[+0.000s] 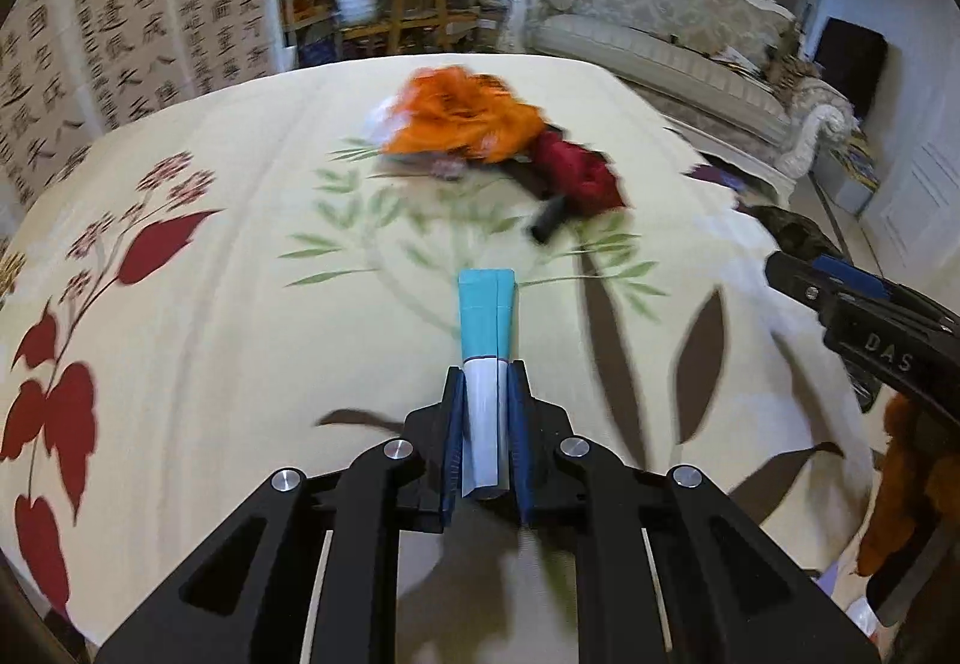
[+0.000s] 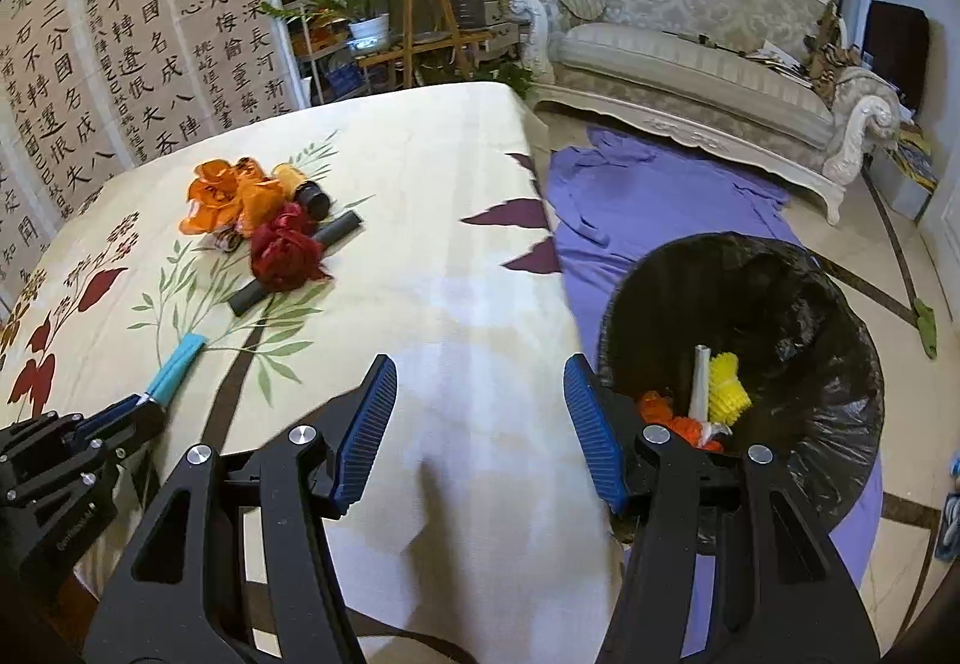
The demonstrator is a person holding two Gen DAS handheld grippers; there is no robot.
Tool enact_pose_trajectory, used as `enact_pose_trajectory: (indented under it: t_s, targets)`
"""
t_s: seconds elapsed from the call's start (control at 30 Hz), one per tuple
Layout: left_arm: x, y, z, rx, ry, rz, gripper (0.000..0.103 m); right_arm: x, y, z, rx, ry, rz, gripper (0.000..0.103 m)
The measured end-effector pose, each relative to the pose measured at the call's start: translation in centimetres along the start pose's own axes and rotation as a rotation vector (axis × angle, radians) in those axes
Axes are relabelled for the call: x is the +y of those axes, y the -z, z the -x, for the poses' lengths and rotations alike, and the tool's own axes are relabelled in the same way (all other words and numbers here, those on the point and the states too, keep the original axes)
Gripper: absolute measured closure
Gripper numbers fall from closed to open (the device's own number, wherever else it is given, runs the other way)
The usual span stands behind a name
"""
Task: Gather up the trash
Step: 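Grasp the red cloth with the right tool while the left tool holds the tube, then carry the blue-and-white tube and red cloth over the trash bin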
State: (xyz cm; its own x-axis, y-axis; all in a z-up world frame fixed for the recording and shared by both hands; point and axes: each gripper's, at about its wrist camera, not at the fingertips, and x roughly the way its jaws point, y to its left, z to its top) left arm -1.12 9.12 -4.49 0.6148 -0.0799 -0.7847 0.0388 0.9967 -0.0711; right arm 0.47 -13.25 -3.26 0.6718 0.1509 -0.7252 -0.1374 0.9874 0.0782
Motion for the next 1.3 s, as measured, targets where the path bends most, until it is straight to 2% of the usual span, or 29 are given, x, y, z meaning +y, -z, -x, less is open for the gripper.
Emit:
enact_pose_trajectory:
  t_s: [0.27,0.47,0.67,0.9,1.0,1.13,1.3]
  targets:
    - [4.1,-1.7,-0.8,-0.001,-0.052,0.088,0.088,3.1,-0.9,-0.6,0.0,-0.039,0.055,0.046]
    - [6.1,-3.3,-2.0,-0.016,-0.083,0.114,0.088,5.4,-2.5,-1.6,-0.01,-0.071,0.087,0.046]
    - [6.6,-3.6,-2.4,-0.03,-0.079,0.132,0.088,7.5,-4.2,-3.2,-0.017,-0.085,0.112,0.046]
    - [7.0,-3.5,-2.4,-0.039,-0.065,0.146,0.088,8.9,-5.0,-5.8,0.022,-0.075,0.137,0.047]
    - [7.0,-3.5,-2.3,-0.041,-0.062,0.149,0.088,9.2,-5.0,-6.4,0.037,-0.067,0.147,0.055]
    - [7.0,-3.6,-2.3,-0.045,-0.06,0.151,0.088,9.5,-4.6,-6.9,0.062,-0.074,0.157,0.075]
    - [7.0,-3.7,-2.0,-0.056,-0.056,0.158,0.088,9.1,-4.1,-5.9,0.046,-0.079,0.15,0.08]
